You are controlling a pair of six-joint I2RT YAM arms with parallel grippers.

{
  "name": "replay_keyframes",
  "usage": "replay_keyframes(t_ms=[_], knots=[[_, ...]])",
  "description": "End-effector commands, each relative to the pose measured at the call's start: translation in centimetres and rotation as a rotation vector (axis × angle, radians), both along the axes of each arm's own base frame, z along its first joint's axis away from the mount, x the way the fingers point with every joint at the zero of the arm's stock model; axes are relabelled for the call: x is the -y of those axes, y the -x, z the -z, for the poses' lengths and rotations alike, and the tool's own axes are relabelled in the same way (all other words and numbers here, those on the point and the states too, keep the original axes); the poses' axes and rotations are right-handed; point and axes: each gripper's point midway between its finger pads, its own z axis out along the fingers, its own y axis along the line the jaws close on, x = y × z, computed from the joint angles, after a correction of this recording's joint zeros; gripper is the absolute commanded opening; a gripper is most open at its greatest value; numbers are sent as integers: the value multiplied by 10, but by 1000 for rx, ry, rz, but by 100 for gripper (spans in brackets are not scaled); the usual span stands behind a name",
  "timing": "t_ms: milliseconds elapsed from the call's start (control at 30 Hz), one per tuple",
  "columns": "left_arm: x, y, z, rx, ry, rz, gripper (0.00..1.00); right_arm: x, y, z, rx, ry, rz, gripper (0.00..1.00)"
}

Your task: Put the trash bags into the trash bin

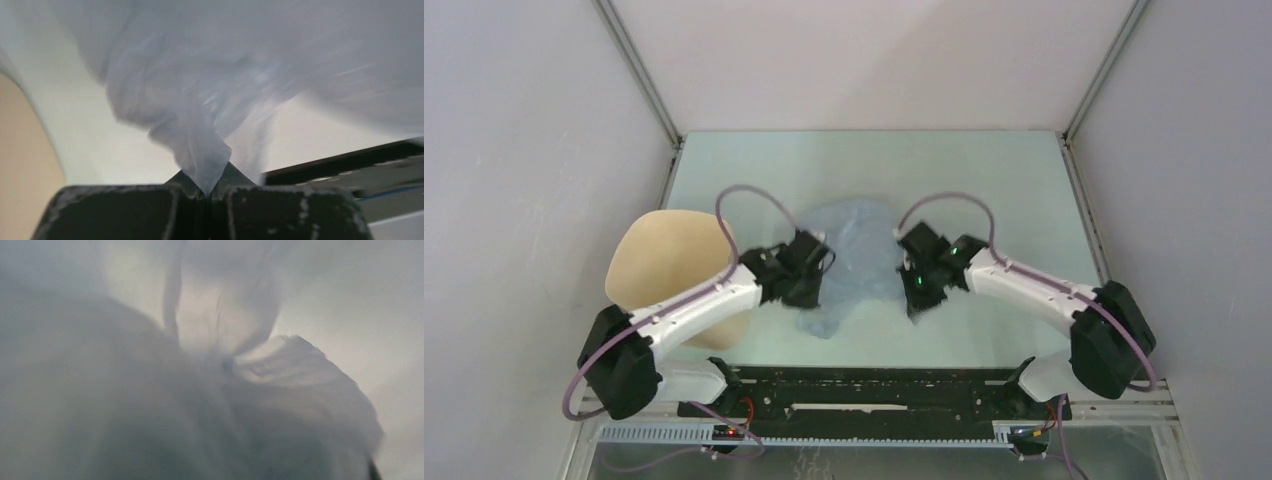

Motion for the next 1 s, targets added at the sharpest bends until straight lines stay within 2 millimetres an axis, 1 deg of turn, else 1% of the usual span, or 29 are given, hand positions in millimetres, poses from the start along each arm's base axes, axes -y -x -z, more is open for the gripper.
replay_keyframes(t_ms=[0, 33, 67, 133, 167, 200, 233, 267, 300, 333, 367, 400, 433, 467, 500, 533, 567, 600, 633, 667, 700, 733, 767, 800, 833, 867, 900, 933, 967], knots=[[50, -93, -180, 397, 216, 17, 0, -31, -94, -165, 360, -287, 81, 0], [53, -105, -231, 486, 248, 20, 0, -24, -106, -198, 413, -301, 104, 0], [54, -114, -281, 576, 281, 18, 0, -18, -117, -243, 492, -330, 125, 0], [52, -117, -378, 757, 392, 2, 0, -7, -121, -336, 676, -400, 140, 0], [48, -114, -416, 835, 446, -12, 0, -1, -114, -396, 811, -466, 137, 0], [43, -108, -447, 907, 496, -22, 0, 4, -107, -426, 901, -488, 133, 0], [37, -104, -465, 966, 525, -42, 0, 6, -101, -447, 980, -512, 123, 0], [32, -103, -467, 994, 538, -64, 0, 5, -98, -453, 1023, -530, 115, 0], [28, -105, -457, 1001, 540, -96, 3, 4, -99, -447, 1042, -539, 112, 0], [26, -108, -438, 986, 533, -126, 5, 10, -100, -429, 1042, -532, 125, 0], [27, -114, -403, 930, 513, -142, 5, 12, -107, -398, 1010, -510, 142, 0], [32, -119, -347, 830, 466, -139, 4, 13, -112, -360, 952, -486, 153, 0], [36, -120, -304, 735, 445, -135, 2, 12, -114, -316, 871, -462, 156, 0], [39, -117, -254, 620, 410, -130, 0, 13, -110, -274, 774, -438, 162, 0], [43, -109, -207, 506, 378, -115, 0, 13, -102, -229, 663, -408, 167, 0], [44, -96, -165, 403, 336, -93, 0, 12, -89, -190, 556, -394, 177, 0], [40, -83, -130, 333, 296, -96, 0, 10, -73, -155, 460, -386, 175, 0], [37, -71, -108, 293, 283, -109, 0, 6, -53, -128, 371, -396, 166, 0], [36, -58, -90, 256, 292, -114, 0, 3, -36, -110, 315, -400, 167, 0], [39, -49, -84, 237, 328, -111, 0, 2, -23, -99, 276, -405, 175, 0], [41, -42, -84, 231, 360, -104, 0, -1, -14, -96, 261, -417, 178, 0], [43, -41, -90, 247, 384, -99, 0, -4, -12, -103, 264, -442, 186, 0], [41, -44, -100, 281, 387, -95, 0, -7, -16, -116, 291, -471, 188, 0], [39, -52, -118, 328, 385, -95, 0, -9, -28, -141, 342, -500, 193, 0], [38, -62, -140, 376, 378, -85, 0, -9, -35, -156, 378, -507, 182, 0], [39, -74, -168, 427, 379, -69, 0, -7, -49, -179, 418, -514, 184, 0], [39, -88, -201, 479, 381, -63, 0, -5, -70, -213, 474, -530, 191, 0], [38, -101, -234, 530, 375, -59, 0, -3, -82, -242, 514, -537, 184, 0], [36, -112, -278, 601, 390, -57, 0, 1, -90, -266, 540, -526, 178, 0]])
